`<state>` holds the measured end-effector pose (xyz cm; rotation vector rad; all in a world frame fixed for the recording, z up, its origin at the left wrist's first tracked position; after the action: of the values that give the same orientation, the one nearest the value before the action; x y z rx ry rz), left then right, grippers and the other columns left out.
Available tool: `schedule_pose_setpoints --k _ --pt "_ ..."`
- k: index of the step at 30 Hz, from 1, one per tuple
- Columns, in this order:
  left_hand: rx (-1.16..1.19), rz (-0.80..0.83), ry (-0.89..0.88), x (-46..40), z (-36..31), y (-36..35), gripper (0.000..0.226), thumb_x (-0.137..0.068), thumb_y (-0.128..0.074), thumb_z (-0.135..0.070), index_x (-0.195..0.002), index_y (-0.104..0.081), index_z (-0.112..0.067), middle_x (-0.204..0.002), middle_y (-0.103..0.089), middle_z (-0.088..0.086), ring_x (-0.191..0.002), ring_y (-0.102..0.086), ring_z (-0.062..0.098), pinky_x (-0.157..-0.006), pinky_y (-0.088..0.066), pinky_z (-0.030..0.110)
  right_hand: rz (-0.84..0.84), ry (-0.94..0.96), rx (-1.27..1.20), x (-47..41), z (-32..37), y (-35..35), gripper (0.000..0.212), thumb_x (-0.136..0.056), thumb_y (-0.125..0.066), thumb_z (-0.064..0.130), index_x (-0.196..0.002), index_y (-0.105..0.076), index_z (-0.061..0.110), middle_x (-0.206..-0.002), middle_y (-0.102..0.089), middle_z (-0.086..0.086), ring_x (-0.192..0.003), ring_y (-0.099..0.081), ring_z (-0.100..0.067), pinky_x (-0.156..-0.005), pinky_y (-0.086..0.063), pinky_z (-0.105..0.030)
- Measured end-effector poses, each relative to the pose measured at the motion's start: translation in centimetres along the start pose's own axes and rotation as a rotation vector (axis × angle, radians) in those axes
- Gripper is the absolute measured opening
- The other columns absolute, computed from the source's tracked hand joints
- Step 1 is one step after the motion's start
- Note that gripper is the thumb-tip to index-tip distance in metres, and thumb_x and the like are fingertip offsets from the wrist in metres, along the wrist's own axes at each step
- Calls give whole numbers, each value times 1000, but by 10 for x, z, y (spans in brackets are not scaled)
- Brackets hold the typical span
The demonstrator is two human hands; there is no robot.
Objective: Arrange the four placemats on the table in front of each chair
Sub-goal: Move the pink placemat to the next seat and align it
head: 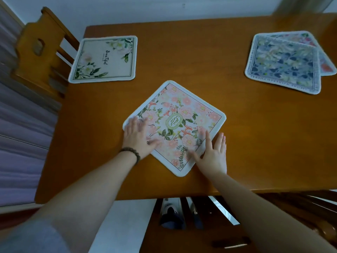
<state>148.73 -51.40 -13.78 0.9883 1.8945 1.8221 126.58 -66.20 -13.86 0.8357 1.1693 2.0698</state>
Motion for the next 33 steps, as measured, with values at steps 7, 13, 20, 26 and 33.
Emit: schedule_pose_setpoints --k 7,13,20,26,33 --pt "92 68 201 -52 30 1 124 -51 -29 -100 -150 -1 -31 -159 1 12 -145 3 30 -114 -3 52 42 -24 87 12 11 -23 103 -74 -33 84 -151 4 27 -155 16 -23 -143 21 -32 -116 12 -42" --pt "193 22 129 -32 19 -5 117 -57 -32 -96 -150 -13 -28 -160 -6 7 -146 -4 25 -116 -10 47 105 18 75 0 -3 -16 102 -71 -26 87 -150 4 31 -156 17 -19 -143 22 -29 -113 15 -38" --pt "293 68 92 17 -12 -13 99 -72 -46 -80 -150 -14 -29 -160 -7 5 -146 -6 22 -117 -15 43 236 38 175 -52 -51 28 91 -79 -29 81 -150 3 34 -158 14 -15 -144 19 -27 -115 7 -41" --pt "299 25 -31 87 -40 -39 88 -78 -50 -71 -149 -19 -30 -158 -17 2 -144 -9 19 -117 -13 40 337 55 152 -95 -76 67 91 -80 -39 76 -150 -1 33 -160 5 -12 -146 7 -27 -116 -5 -49" --pt "291 124 182 99 -49 -40 122 -58 -55 -86 -148 9 -35 -159 4 10 -145 4 26 -115 -8 48 283 -16 35 -47 -93 68 141 -37 -36 101 -149 13 30 -158 11 -15 -145 11 -32 -116 -6 -52"
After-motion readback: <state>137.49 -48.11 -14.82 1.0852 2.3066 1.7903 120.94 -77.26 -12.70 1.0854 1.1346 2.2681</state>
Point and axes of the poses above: each hand's wrist, its own x-axis away from the middle knuckle, its own y-axis out of the back of the hand, z = x × y, the point moved 1 cm from there along -x, towards the middle knuckle
